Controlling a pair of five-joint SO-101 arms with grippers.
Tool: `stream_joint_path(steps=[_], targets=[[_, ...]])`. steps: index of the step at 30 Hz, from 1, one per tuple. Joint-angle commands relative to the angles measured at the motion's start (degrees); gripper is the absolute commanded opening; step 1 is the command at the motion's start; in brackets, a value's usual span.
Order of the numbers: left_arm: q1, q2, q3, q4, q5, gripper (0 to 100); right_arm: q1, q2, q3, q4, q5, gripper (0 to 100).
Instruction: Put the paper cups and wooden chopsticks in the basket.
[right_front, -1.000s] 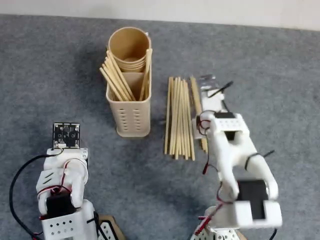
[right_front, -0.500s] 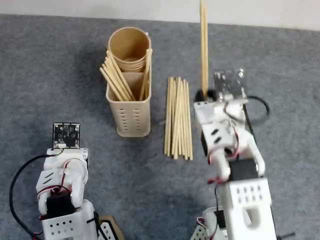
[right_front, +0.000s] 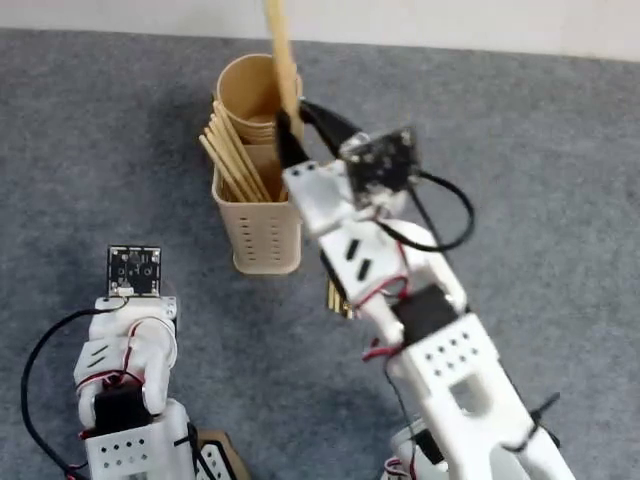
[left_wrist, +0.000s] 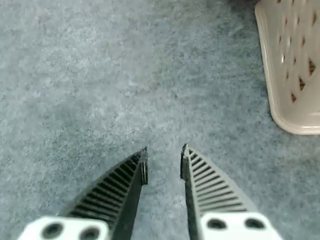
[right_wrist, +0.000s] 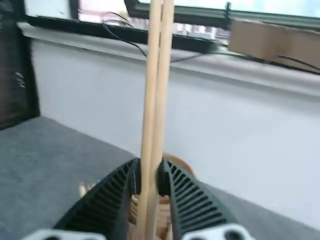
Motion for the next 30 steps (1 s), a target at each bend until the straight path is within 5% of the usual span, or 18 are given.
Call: stream_joint_path(steps=[1, 14, 30], targets=[[0.92, -0.31, -0.22, -1.23, -0.44, 13, -2.77, 3.21, -1.63, -8.13, -0.53, 0.6], [0.92, -0.31, -0.22, -1.23, -0.44, 13, -2.95, 5.23, 14.90, -20.88, -0.26, 0.8], [0.84, -0.31, -0.22, -1.23, -0.44, 13, -0.75, 5.14, 6.64, -8.66, -0.53, 6.3]])
